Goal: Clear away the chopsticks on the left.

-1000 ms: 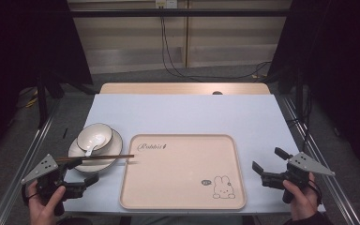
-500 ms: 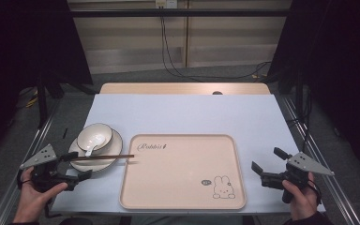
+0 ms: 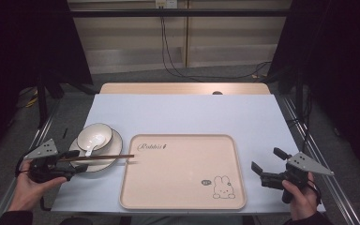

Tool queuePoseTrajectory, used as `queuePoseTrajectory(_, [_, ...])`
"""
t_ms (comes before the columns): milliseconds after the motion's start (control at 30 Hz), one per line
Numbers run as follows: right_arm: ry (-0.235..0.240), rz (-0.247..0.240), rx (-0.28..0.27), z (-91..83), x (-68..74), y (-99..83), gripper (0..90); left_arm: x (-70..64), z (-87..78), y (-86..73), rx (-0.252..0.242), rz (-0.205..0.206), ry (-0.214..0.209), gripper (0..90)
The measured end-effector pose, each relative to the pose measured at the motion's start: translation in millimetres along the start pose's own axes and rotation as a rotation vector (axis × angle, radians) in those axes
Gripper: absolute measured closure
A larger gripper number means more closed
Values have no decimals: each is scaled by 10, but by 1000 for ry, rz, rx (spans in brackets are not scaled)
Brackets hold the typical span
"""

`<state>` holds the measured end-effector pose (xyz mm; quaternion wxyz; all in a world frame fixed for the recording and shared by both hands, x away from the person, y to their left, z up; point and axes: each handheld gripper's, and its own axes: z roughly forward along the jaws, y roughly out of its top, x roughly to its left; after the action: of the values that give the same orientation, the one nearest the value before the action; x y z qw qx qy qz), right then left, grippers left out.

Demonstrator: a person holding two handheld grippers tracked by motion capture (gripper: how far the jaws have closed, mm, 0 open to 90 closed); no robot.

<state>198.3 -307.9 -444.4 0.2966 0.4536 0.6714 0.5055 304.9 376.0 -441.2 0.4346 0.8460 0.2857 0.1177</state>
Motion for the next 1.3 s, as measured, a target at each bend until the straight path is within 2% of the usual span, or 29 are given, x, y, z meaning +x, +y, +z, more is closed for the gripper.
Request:
queuePoseTrajectory(33, [1,3,1,0,3,-1,10,20,5,-2,2,13,-6,384])
queuePoseTrajectory(67, [1,3,1,0,3,-1,10,31,11,-2,-1,18,-1,384])
queuePoseTrajectory(100, [1,6,0,1,1,-2,10,49,20,0,4,48,-6,436])
queuePoseTrajectory(133, [1,6,0,1,1,-2,10,49,20,0,4,48,-6,460])
queuePoseTrajectory(167, [0,5,1,1,1,-2,11,55,26,0,8,51,-7,460])
queuePoseTrajectory(300, [0,6,1,3,6,-2,10,91,43,-5,26,76,-3,572])
queuePoseTrajectory(500, [-3,5,1,7,2,-5,10,112,60,4,53,115,1,653])
queuePoseTrajectory(933, [-3,4,-1,8,1,-6,11,90,91,16,58,146,-22,699])
queuePoseTrajectory(1033, [-2,8,-1,7,2,-6,11,79,123,23,87,163,-38,688])
queuePoseTrajectory(1067, [-2,8,-1,7,2,-6,11,68,128,26,97,167,-26,688])
queuePoseTrajectory(1100, [0,12,1,7,1,-7,11,68,145,24,91,168,-38,692])
queuePoseTrajectory(1167, [3,11,3,13,0,-10,11,61,176,27,110,181,-57,702])
queuePoseTrajectory(1233, [5,12,2,14,2,-10,10,51,182,28,118,182,-51,705])
queuePoseTrajectory(1300, [6,11,3,15,5,-11,10,49,206,36,125,188,-67,732])
